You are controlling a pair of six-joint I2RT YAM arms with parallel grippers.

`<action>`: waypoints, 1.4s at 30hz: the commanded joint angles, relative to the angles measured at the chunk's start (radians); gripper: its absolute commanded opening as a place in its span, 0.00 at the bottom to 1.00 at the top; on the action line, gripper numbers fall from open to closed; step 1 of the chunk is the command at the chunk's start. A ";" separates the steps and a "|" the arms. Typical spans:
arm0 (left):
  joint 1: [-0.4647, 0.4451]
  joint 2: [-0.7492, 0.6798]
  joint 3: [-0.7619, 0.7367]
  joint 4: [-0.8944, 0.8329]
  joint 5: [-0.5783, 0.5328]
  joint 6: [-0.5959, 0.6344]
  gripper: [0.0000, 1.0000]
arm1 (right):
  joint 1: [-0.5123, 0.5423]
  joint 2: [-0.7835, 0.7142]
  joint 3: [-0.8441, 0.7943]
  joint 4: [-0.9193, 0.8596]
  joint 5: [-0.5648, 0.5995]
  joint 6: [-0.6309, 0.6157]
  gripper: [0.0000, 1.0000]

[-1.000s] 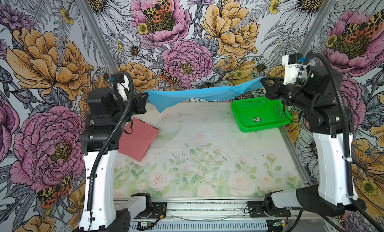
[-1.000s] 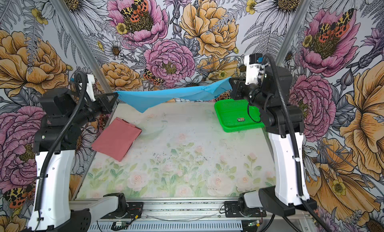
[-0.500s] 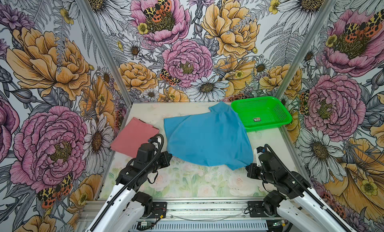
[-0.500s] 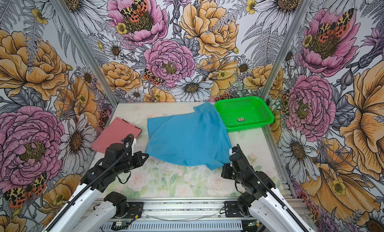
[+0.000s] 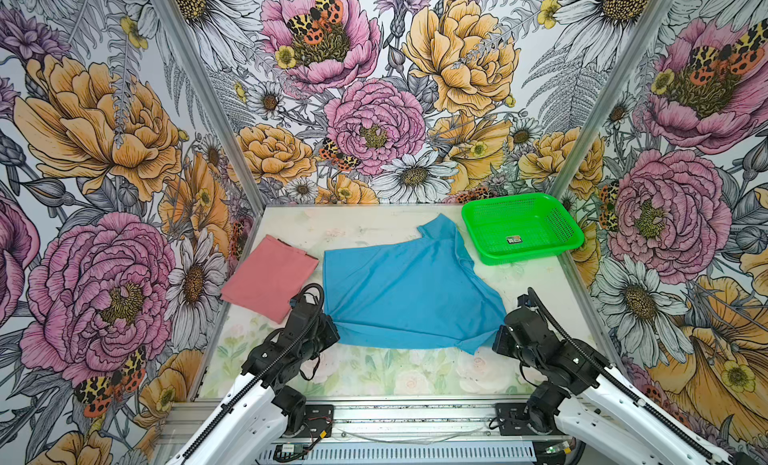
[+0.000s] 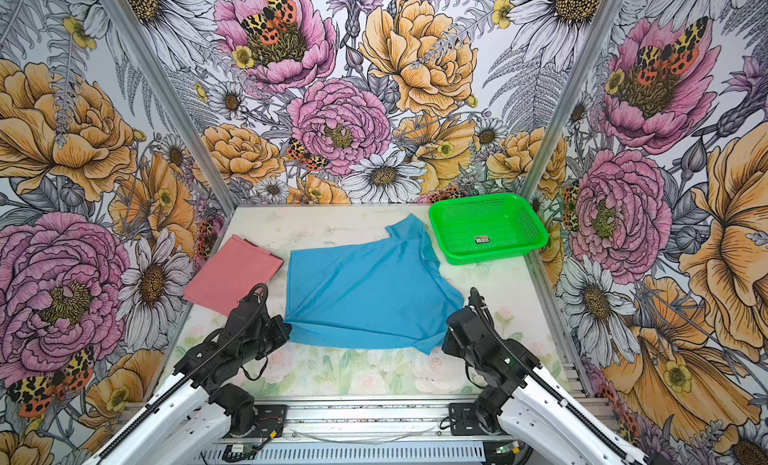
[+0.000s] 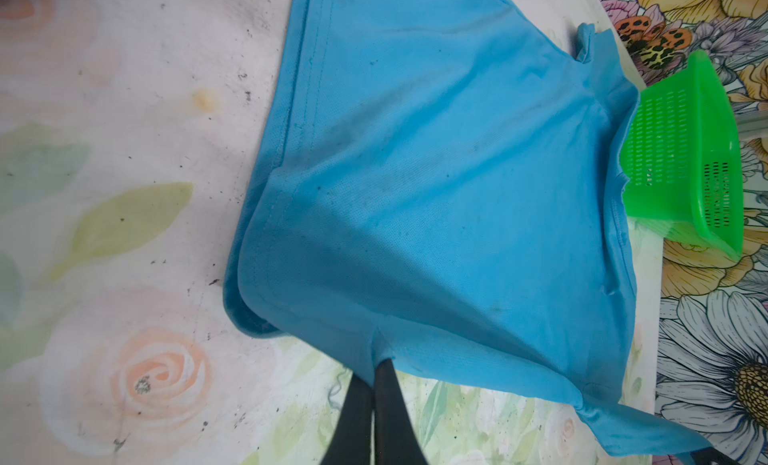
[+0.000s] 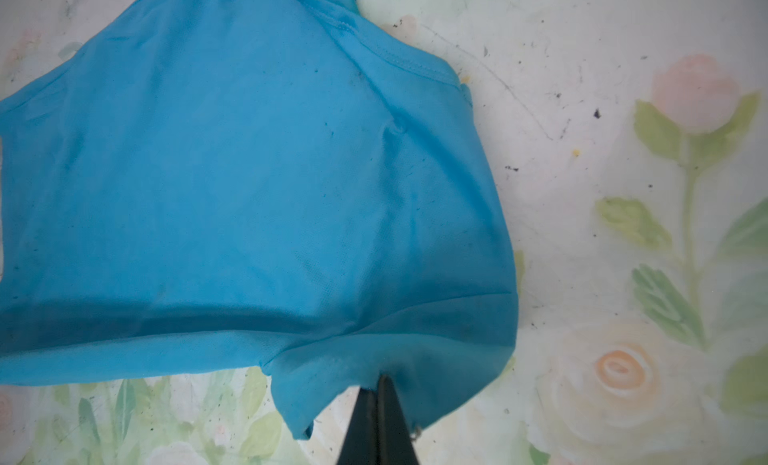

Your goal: Fold and stack the t-shirts

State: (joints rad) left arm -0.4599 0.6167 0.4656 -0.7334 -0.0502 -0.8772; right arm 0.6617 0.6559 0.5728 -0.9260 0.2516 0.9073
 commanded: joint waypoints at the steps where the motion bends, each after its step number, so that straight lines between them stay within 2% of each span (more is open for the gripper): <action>1: 0.024 0.025 -0.010 0.055 -0.015 0.004 0.00 | 0.003 0.086 0.090 0.056 0.085 -0.077 0.00; 4: 0.078 0.079 -0.014 0.140 0.061 0.045 0.00 | -0.038 0.208 0.148 0.126 0.072 -0.173 0.00; 9: 0.173 0.161 0.004 0.186 0.077 0.112 0.00 | -0.173 0.428 0.236 0.289 -0.109 -0.332 0.00; 12: 0.249 0.181 -0.016 0.241 0.096 0.137 0.00 | -0.203 0.595 0.327 0.336 -0.152 -0.423 0.00; 14: 0.293 0.229 -0.028 0.307 0.147 0.156 0.00 | -0.224 0.733 0.397 0.341 -0.167 -0.466 0.00; 18: 0.267 0.331 -0.003 0.331 0.142 0.170 0.00 | -0.234 0.954 0.478 0.340 -0.171 -0.485 0.00; 22: 0.248 0.321 -0.026 0.343 0.089 0.142 0.00 | -0.204 1.075 0.481 0.339 -0.137 -0.462 0.00; 28: 0.337 0.255 -0.053 0.289 0.050 0.146 0.00 | -0.116 1.109 0.395 0.340 -0.159 -0.415 0.00; 31: 0.374 0.236 -0.050 0.281 0.077 0.170 0.00 | -0.028 1.090 0.322 0.342 -0.197 -0.367 0.00; 36: 0.378 0.219 -0.041 0.251 0.081 0.188 0.00 | 0.152 0.985 0.234 0.349 -0.234 -0.244 0.00; 39: 0.377 0.198 -0.043 0.249 0.079 0.184 0.00 | 0.138 0.893 0.234 0.346 -0.184 -0.227 0.00; 42: 0.377 0.196 -0.027 0.254 0.101 0.195 0.00 | 0.044 0.854 0.267 0.352 -0.170 -0.254 0.00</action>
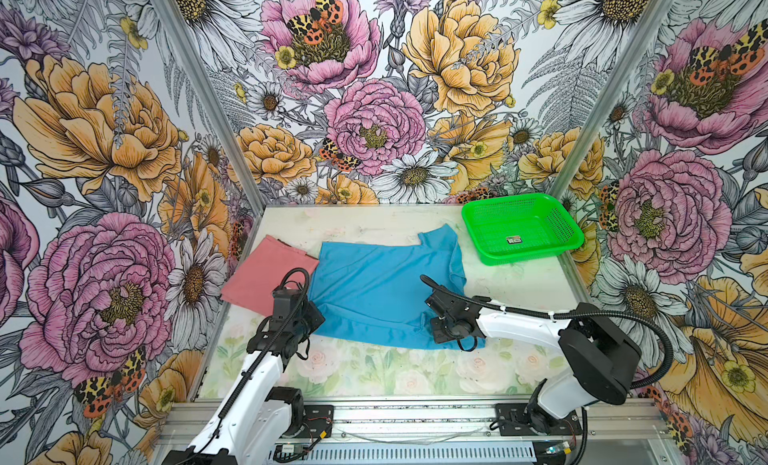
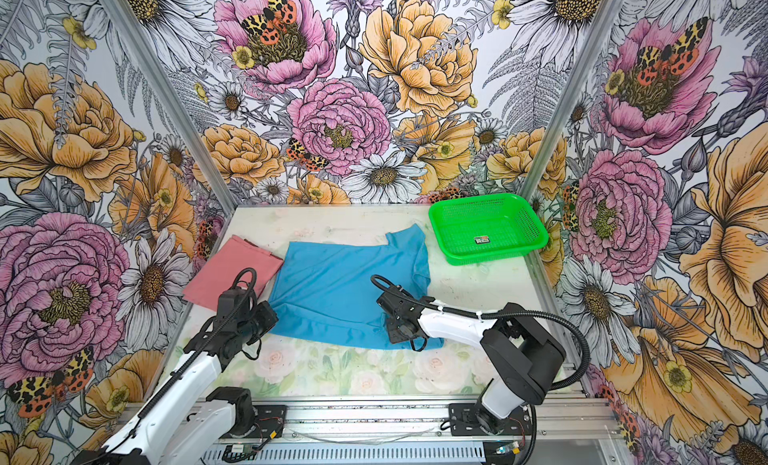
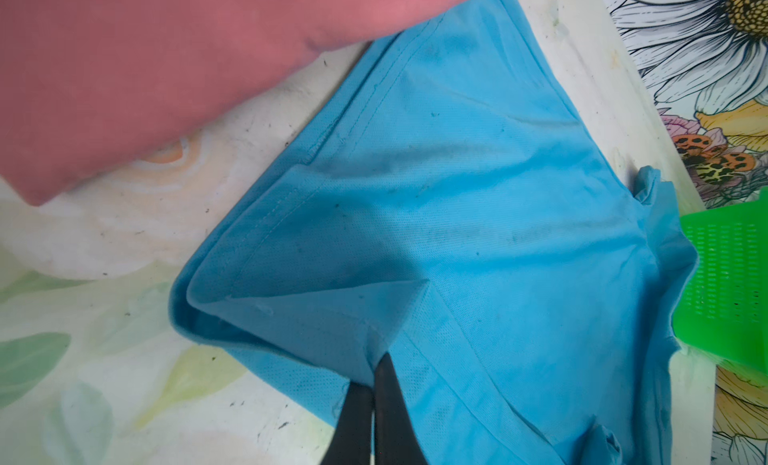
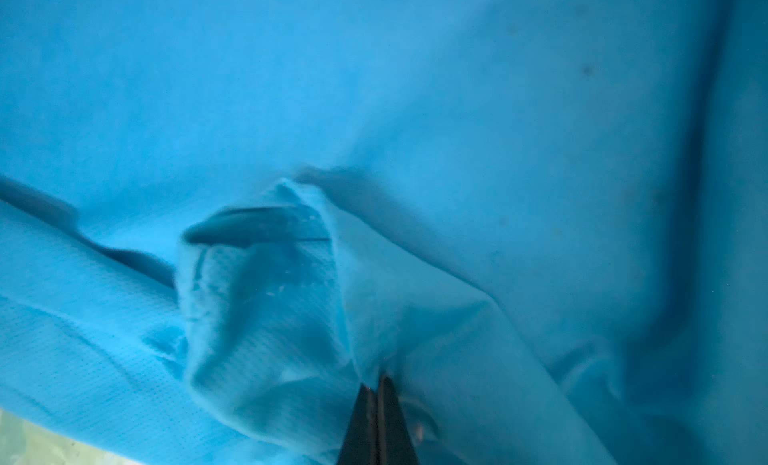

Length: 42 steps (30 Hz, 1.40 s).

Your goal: Fold and stack the t-shirts

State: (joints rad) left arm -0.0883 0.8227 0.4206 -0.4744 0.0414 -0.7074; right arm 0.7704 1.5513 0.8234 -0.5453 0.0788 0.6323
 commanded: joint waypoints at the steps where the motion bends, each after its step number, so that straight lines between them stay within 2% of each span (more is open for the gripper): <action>1: 0.005 -0.007 0.025 -0.005 0.019 0.032 0.00 | -0.089 -0.036 0.034 -0.026 0.001 0.004 0.00; 5: -0.003 0.001 0.032 0.000 0.032 0.035 0.00 | -0.188 0.028 0.094 0.005 -0.018 -0.049 0.00; 10: -0.005 0.006 0.037 0.013 0.040 0.034 0.00 | -0.254 0.116 0.172 0.012 0.006 -0.104 0.00; 13: 0.009 -0.013 0.081 0.019 0.104 0.041 0.00 | -0.247 0.064 0.227 0.010 -0.003 -0.146 0.00; 16: 0.016 0.004 0.205 0.014 0.214 0.108 0.00 | -0.242 -0.055 0.282 -0.030 0.019 -0.182 0.00; 20: 0.018 0.110 0.417 -0.048 0.295 0.194 0.00 | -0.246 -0.182 0.441 -0.187 0.077 -0.249 0.00; 26: 0.029 0.158 0.623 -0.069 0.316 0.224 0.00 | -0.247 -0.291 0.682 -0.375 0.145 -0.338 0.00; 31: 0.054 0.202 0.791 -0.112 0.353 0.258 0.00 | -0.252 -0.295 0.843 -0.477 0.194 -0.394 0.00; 36: 0.075 0.189 0.847 -0.143 0.354 0.272 0.00 | -0.252 -0.318 0.846 -0.497 0.173 -0.392 0.00; 42: 0.128 0.106 0.794 -0.193 0.394 0.275 0.00 | -0.244 -0.407 0.739 -0.508 0.084 -0.344 0.00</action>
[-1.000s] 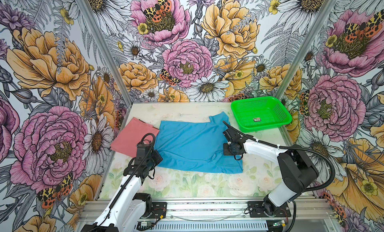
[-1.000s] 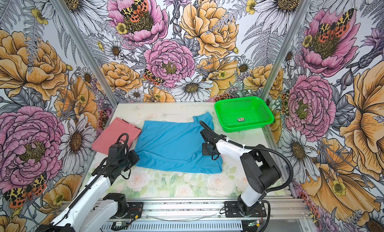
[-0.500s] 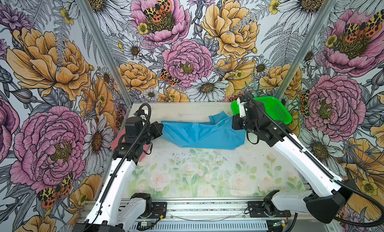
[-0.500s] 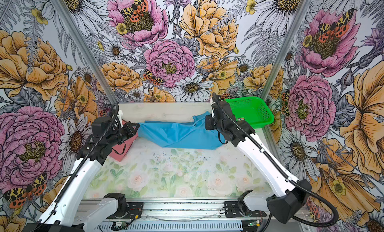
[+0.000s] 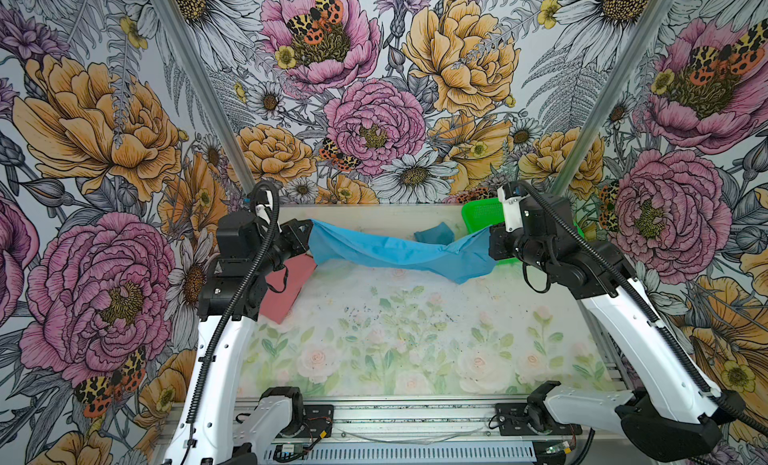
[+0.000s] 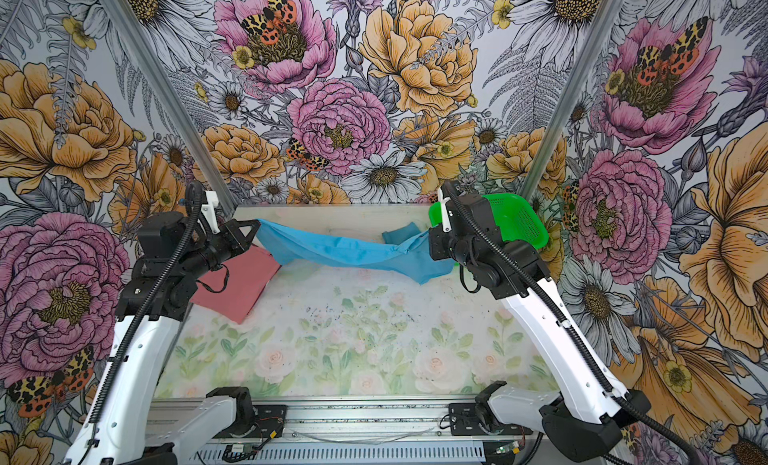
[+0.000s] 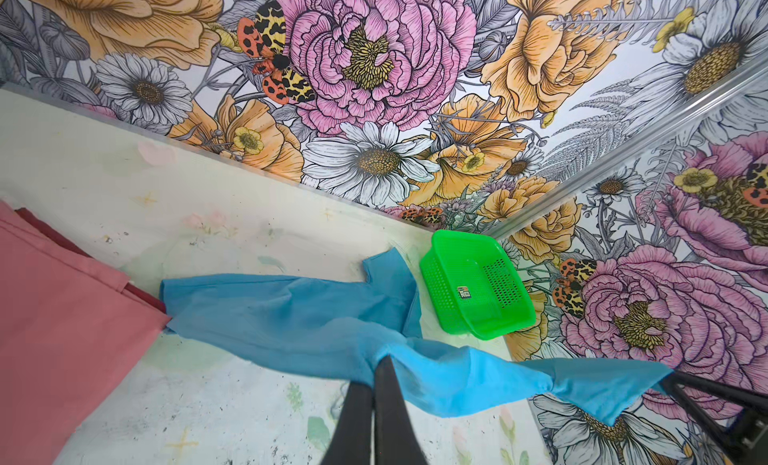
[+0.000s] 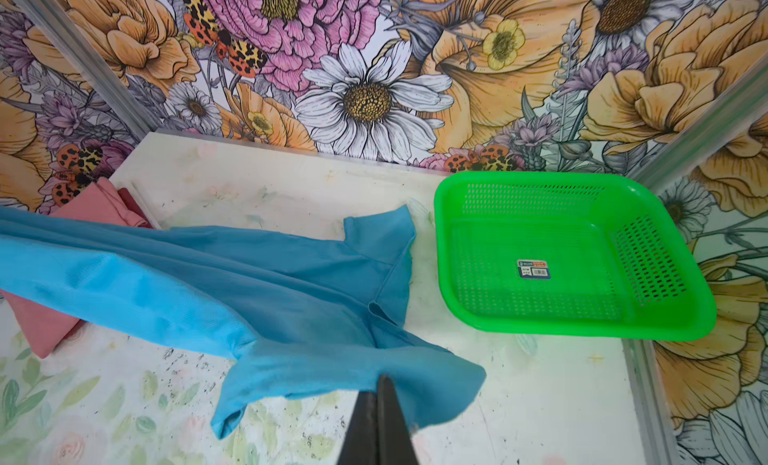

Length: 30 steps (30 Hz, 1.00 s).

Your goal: Fold and stack the t-shirts

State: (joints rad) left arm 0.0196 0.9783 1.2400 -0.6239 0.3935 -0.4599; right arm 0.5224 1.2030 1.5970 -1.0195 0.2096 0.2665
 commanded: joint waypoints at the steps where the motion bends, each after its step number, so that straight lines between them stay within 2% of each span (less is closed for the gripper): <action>1: 0.025 -0.066 -0.046 -0.057 0.049 0.030 0.00 | 0.009 -0.081 -0.071 -0.035 -0.063 0.040 0.00; 8: 0.066 -0.229 -0.297 -0.125 0.051 0.010 0.00 | 0.089 -0.294 -0.394 -0.072 -0.079 0.241 0.00; 13: 0.056 -0.348 -0.444 -0.164 0.020 -0.039 0.00 | 0.206 -0.423 -0.584 -0.096 -0.118 0.406 0.00; 15: -0.008 -0.374 -0.423 -0.189 -0.071 -0.060 0.00 | 0.240 -0.450 -0.622 -0.123 -0.105 0.449 0.00; 17: -0.026 -0.379 -0.417 -0.230 -0.149 -0.108 0.00 | 0.261 -0.468 -0.652 -0.124 -0.115 0.469 0.00; 21: -0.045 -0.417 -0.485 -0.232 -0.091 -0.211 0.00 | 0.300 -0.470 -0.669 -0.124 -0.144 0.467 0.00; 23: -0.079 -0.467 -0.523 -0.241 -0.130 -0.253 0.00 | 0.309 -0.448 -0.690 -0.116 -0.195 0.450 0.00; 25: -0.133 -0.503 -0.552 -0.239 -0.192 -0.297 0.00 | 0.314 -0.420 -0.716 -0.095 -0.196 0.445 0.00; 28: -0.242 -0.455 -0.567 -0.221 -0.310 -0.309 0.00 | 0.310 -0.376 -0.771 0.017 -0.171 0.449 0.00; 30: -0.299 -0.377 -0.586 -0.183 -0.344 -0.303 0.00 | 0.283 -0.324 -0.815 0.107 -0.145 0.452 0.00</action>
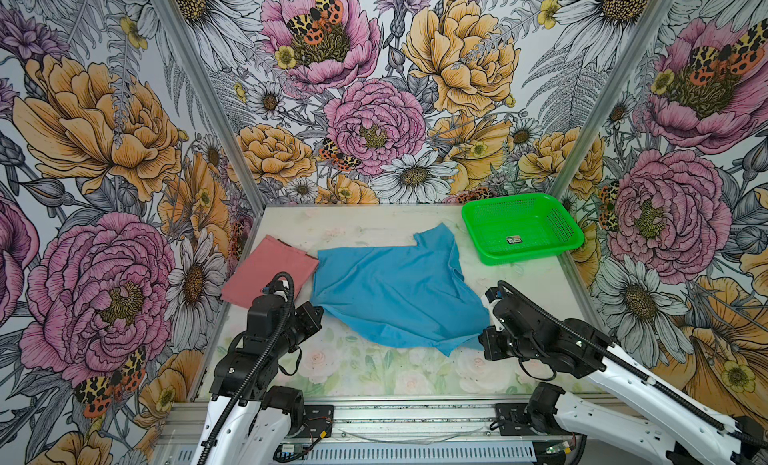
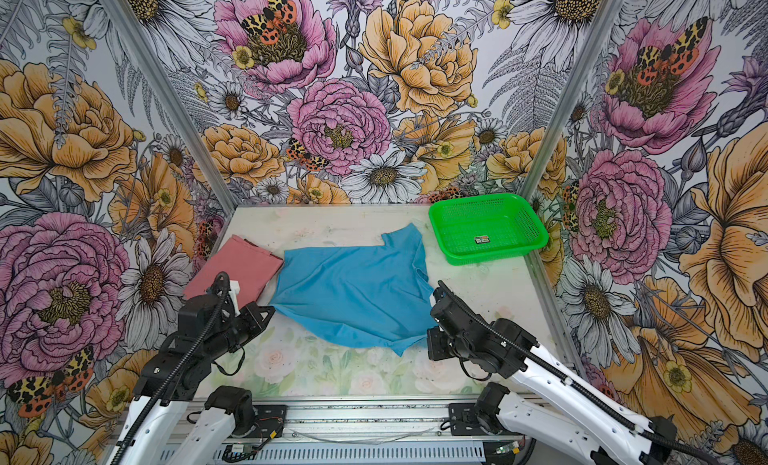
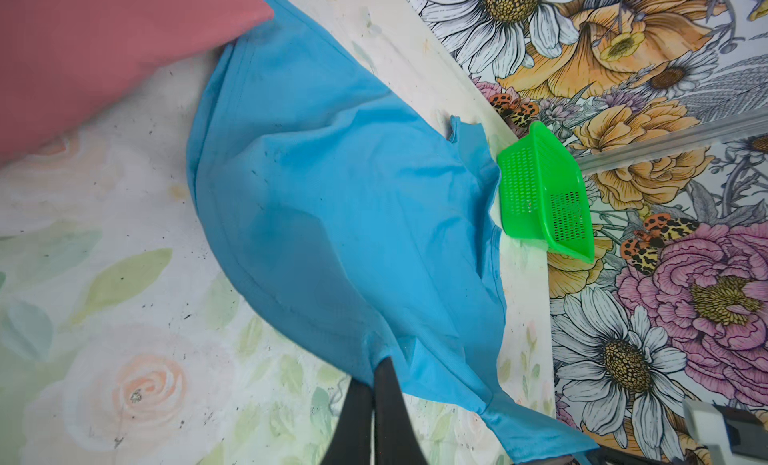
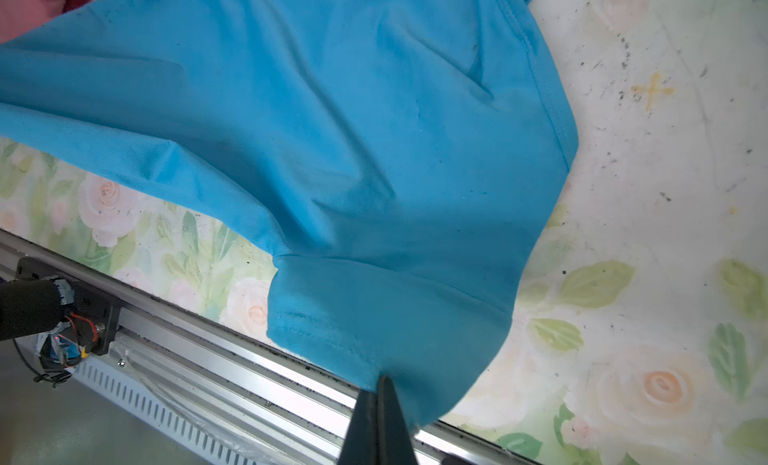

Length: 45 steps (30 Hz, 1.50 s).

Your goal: Fold and stack the t-shirts

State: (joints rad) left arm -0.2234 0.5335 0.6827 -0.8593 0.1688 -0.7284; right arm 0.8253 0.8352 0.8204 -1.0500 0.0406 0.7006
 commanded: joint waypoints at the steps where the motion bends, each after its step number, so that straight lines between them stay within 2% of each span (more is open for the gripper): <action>1: -0.081 0.109 -0.040 0.078 -0.132 -0.034 0.00 | -0.042 0.090 -0.055 0.180 0.023 0.018 0.00; 4: -0.131 0.199 -0.063 0.144 -0.169 -0.035 0.00 | -0.090 0.259 -0.084 0.269 0.049 0.011 0.00; 9: -0.148 0.277 -0.128 0.232 -0.200 -0.044 0.00 | -0.092 0.512 -0.098 0.376 0.084 0.036 0.00; 16: -0.166 0.374 -0.270 0.396 -0.196 -0.106 0.00 | -0.082 0.679 -0.135 0.502 0.088 0.103 0.00; 22: -0.165 0.562 -0.303 0.570 -0.184 -0.111 0.00 | -0.150 0.844 -0.050 0.515 0.125 0.062 0.00; 26: -0.125 0.758 -0.253 0.691 -0.179 -0.077 0.00 | -0.240 0.932 0.035 0.514 0.150 -0.006 0.00; 29: -0.067 0.944 -0.159 0.769 -0.161 -0.035 0.00 | -0.308 1.002 0.124 0.515 0.137 -0.069 0.00; 33: -0.008 1.180 0.077 0.805 -0.107 0.029 0.00 | -0.378 1.085 0.282 0.507 0.081 -0.147 0.00; 35: 0.015 1.239 0.188 0.810 -0.044 0.059 0.00 | -0.390 1.095 0.375 0.488 0.050 -0.198 0.00; 38: 0.058 1.169 0.313 0.791 0.033 0.080 0.00 | -0.384 1.028 0.531 0.390 0.060 -0.275 0.00; 41: 0.076 1.008 0.468 0.599 0.009 0.149 0.00 | -0.385 0.873 0.628 0.333 0.084 -0.338 0.00; 45: 0.131 0.798 0.640 0.402 0.070 0.221 0.00 | -0.385 0.684 0.756 0.248 0.112 -0.415 0.00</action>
State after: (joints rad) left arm -0.1219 1.4826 1.2194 -0.3115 0.1753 -0.5953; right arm 0.4343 1.6760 1.4700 -0.7311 0.1226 0.3794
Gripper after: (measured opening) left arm 0.050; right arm 0.048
